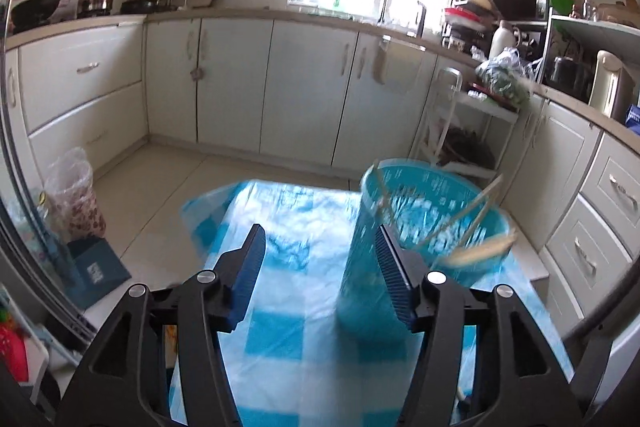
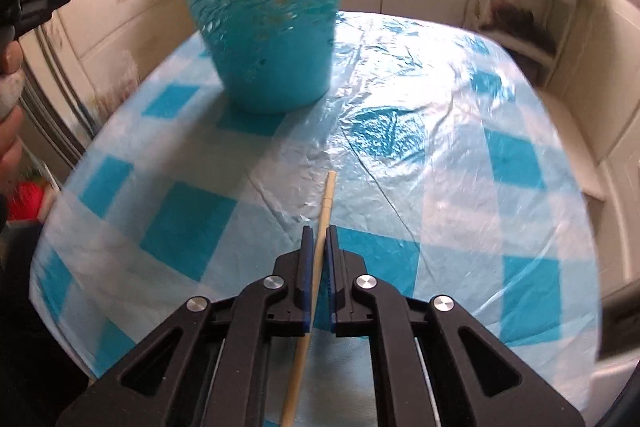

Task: Organize utensils
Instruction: 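Carry the right gripper's chopstick over the basket and open to drop it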

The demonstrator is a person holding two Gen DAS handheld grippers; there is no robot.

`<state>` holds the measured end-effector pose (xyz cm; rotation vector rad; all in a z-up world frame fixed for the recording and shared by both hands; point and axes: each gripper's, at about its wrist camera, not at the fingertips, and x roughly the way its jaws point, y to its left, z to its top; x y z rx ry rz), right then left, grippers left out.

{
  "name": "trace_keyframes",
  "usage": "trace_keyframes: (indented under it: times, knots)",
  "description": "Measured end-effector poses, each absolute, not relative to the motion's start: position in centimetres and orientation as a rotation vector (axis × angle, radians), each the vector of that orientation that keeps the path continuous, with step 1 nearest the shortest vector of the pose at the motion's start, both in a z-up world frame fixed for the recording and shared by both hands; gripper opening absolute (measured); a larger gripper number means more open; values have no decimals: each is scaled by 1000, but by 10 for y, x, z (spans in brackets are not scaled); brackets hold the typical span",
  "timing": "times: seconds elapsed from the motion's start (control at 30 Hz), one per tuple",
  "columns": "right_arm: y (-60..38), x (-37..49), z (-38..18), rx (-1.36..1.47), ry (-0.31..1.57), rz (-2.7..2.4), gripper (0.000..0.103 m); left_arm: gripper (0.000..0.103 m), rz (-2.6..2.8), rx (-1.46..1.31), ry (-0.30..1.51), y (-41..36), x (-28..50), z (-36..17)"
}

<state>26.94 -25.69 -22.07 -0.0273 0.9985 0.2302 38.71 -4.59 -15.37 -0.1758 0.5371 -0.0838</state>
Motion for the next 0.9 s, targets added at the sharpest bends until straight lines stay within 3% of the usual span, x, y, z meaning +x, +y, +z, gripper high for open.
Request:
trace_keyframes:
  times: [0.1,0.3,0.43,0.67,0.9]
  knots:
    - [-272,265,-184,151,900,334,5,56,-91,-189,571,-37,380,-168]
    - [-290,280,-65,443,447,478,5,59,-106,-210,641,-34,380,-190]
    - [-287,317,-21,521,231,396,6,61,-112,-206,650,-37,379,-190]
    - [-274,370,-12,499,106,177,6,68,-118,-182,642,-44,375,-186]
    - [-245,398,-47,370,230,98,6,69,-131,-193,650,-43,380,-188]
